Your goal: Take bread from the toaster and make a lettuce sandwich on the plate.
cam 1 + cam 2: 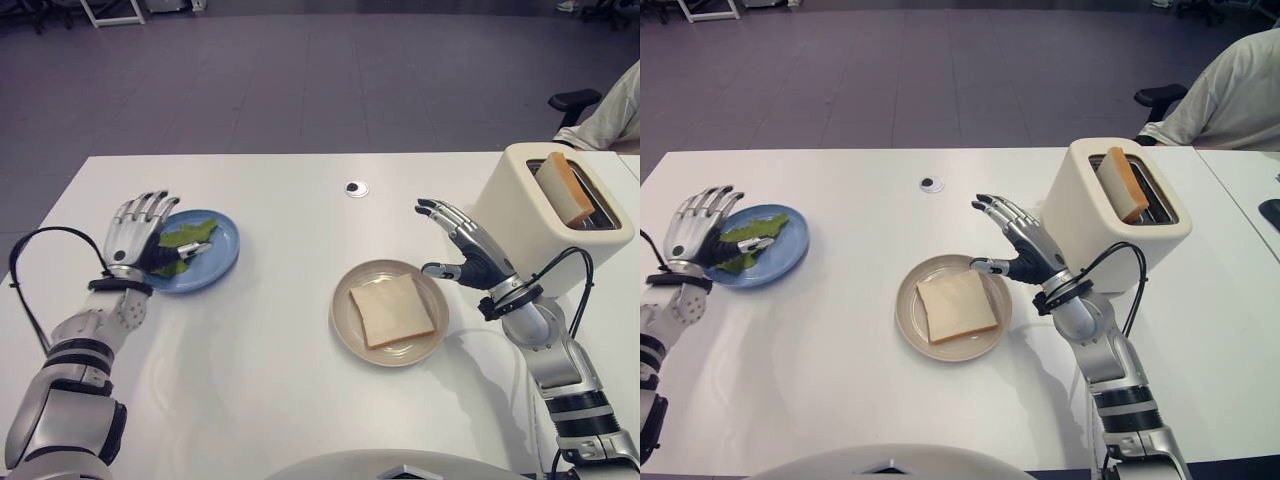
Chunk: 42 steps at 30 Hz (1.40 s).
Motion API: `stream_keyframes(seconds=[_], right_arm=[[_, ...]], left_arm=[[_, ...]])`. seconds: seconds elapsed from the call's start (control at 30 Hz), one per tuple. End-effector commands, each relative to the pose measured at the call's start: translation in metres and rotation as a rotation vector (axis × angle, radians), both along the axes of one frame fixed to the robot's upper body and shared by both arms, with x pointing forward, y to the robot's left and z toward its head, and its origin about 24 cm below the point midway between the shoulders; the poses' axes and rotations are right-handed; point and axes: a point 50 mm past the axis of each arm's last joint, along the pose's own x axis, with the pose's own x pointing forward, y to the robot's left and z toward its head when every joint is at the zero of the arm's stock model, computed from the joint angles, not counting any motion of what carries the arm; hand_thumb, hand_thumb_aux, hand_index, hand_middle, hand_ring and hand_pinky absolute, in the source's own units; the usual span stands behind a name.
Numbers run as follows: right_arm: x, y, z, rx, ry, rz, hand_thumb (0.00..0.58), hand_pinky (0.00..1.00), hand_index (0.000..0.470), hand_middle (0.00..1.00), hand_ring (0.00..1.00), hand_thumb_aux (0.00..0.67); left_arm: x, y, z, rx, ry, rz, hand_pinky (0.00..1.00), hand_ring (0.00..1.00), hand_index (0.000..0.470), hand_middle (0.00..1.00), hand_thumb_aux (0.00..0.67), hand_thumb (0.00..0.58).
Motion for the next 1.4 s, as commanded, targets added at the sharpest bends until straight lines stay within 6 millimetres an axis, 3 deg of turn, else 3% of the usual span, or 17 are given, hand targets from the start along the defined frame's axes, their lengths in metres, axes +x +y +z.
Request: stream_keyframes(seconds=[0.03, 0.13, 0.17, 0.2, 0.23, 0.27, 0.67, 0.73, 0.9, 1.03, 1.13, 1.4], right_arm=[[0.003, 0.001, -0.002, -0.005, 0.008, 0.002, 0.000, 0.00, 0.000, 0.00, 0.00, 0.000], [0.004, 0.000, -0.004, -0.006, 0.012, 0.001, 0.000, 0.00, 0.000, 0.00, 0.00, 0.000], [0.005, 0.000, -0.004, -0.007, 0.013, 0.002, 0.000, 0.00, 0.000, 0.00, 0.00, 0.000], [0.005, 0.000, -0.004, -0.007, 0.014, 0.003, 0.000, 0.00, 0.000, 0.00, 0.00, 0.000], [0.005, 0.000, -0.005, -0.007, 0.015, 0.003, 0.000, 0.00, 0.000, 0.00, 0.00, 0.000], [0.005, 0.000, -0.005, -0.006, 0.016, 0.004, 0.000, 0.00, 0.000, 0.00, 0.00, 0.000], [0.004, 0.000, -0.011, -0.001, 0.036, -0.006, 0.000, 0.00, 0.000, 0.00, 0.00, 0.000], [0.004, 0.000, -0.011, 0.001, 0.035, -0.006, 0.000, 0.00, 0.000, 0.00, 0.00, 0.000], [0.004, -0.002, -0.012, 0.004, 0.038, -0.012, 0.000, 0.00, 0.000, 0.00, 0.00, 0.000], [0.004, -0.002, -0.013, 0.006, 0.041, -0.012, 0.000, 0.00, 0.000, 0.00, 0.00, 0.000], [0.004, -0.002, -0.013, 0.006, 0.039, -0.011, 0.000, 0.00, 0.000, 0.00, 0.00, 0.000], [0.012, -0.014, 0.016, 0.040, -0.070, -0.053, 0.000, 0.00, 0.000, 0.00, 0.00, 0.000]], left_arm=[[-0.007, 0.018, -0.006, 0.086, 0.115, 0.083, 0.00, 0.00, 0.000, 0.00, 0.000, 0.000], [-0.004, 0.015, -0.011, 0.100, 0.151, 0.078, 0.00, 0.00, 0.000, 0.00, 0.000, 0.000], [-0.004, 0.013, -0.013, 0.108, 0.161, 0.076, 0.00, 0.00, 0.052, 0.00, 0.074, 0.120], [-0.003, 0.012, -0.015, 0.114, 0.171, 0.078, 0.00, 0.00, 0.184, 0.00, 0.263, 0.366], [-0.003, 0.011, -0.016, 0.117, 0.180, 0.074, 0.00, 0.00, 0.289, 0.00, 0.413, 0.494], [-0.002, 0.010, -0.017, 0.120, 0.181, 0.067, 0.00, 0.00, 0.470, 0.00, 0.670, 0.580], [-0.004, -0.003, -0.030, 0.098, 0.184, 0.004, 0.00, 0.00, 0.470, 0.00, 0.670, 0.580], [-0.002, -0.005, -0.024, 0.061, 0.110, -0.012, 0.00, 0.00, 0.470, 0.00, 0.670, 0.580], [0.010, -0.022, 0.020, -0.099, -0.259, -0.145, 0.00, 0.00, 0.470, 0.00, 0.670, 0.580], [0.008, -0.046, 0.041, -0.177, -0.431, -0.293, 0.00, 0.00, 0.470, 0.00, 0.670, 0.580], [0.002, -0.068, 0.046, -0.245, -0.463, -0.393, 0.00, 0.00, 0.470, 0.00, 0.670, 0.580], [-0.014, -0.168, 0.013, -0.485, -0.299, -0.705, 0.00, 0.00, 0.470, 0.00, 0.670, 0.580]])
